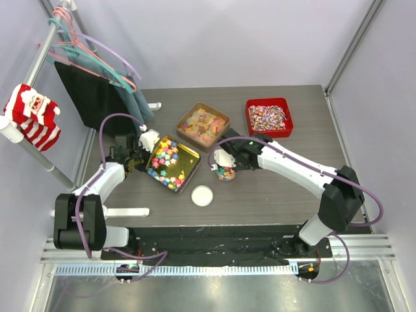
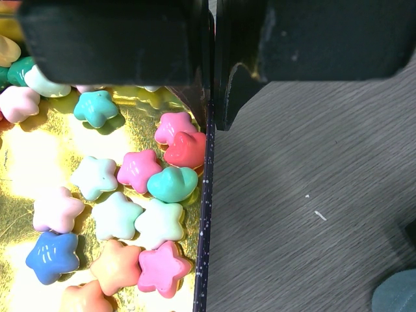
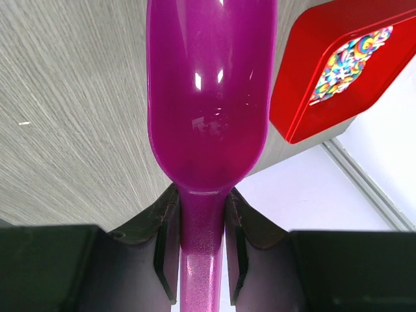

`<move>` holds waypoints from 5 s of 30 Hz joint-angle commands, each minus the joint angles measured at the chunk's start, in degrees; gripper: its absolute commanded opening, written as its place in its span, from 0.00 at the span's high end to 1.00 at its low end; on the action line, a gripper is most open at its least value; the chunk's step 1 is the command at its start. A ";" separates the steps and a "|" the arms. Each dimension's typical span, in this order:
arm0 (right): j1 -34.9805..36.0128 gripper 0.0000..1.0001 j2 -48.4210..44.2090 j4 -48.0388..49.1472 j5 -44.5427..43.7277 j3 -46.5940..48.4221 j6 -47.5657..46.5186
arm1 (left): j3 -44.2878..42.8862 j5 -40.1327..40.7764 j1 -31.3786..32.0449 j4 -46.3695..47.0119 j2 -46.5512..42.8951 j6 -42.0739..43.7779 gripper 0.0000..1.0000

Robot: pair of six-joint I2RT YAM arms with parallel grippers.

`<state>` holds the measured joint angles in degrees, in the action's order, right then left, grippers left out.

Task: Pack the candies
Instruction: Place the fake candies in the packing bottle, then scoop the fake candies from the storage box.

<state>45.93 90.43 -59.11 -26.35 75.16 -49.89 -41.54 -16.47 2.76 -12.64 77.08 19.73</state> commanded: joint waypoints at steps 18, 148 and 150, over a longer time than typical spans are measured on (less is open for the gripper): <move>1.44 0.99 1.32 20.61 0.42 1.40 6.12 | 0.58 -8.93 -0.48 5.26 -5.27 -1.00 1.00; 18.14 0.99 33.13 11.65 16.68 32.86 10.42 | 3.57 -1.37 0.84 9.30 -10.11 0.05 1.00; 18.05 0.99 34.10 12.70 16.51 34.26 11.39 | 3.66 -1.37 0.93 9.31 -10.02 0.05 1.00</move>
<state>63.68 122.10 -47.81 -11.33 106.65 -40.73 -36.86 -13.67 3.29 -10.96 70.08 21.52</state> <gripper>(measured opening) 0.324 0.031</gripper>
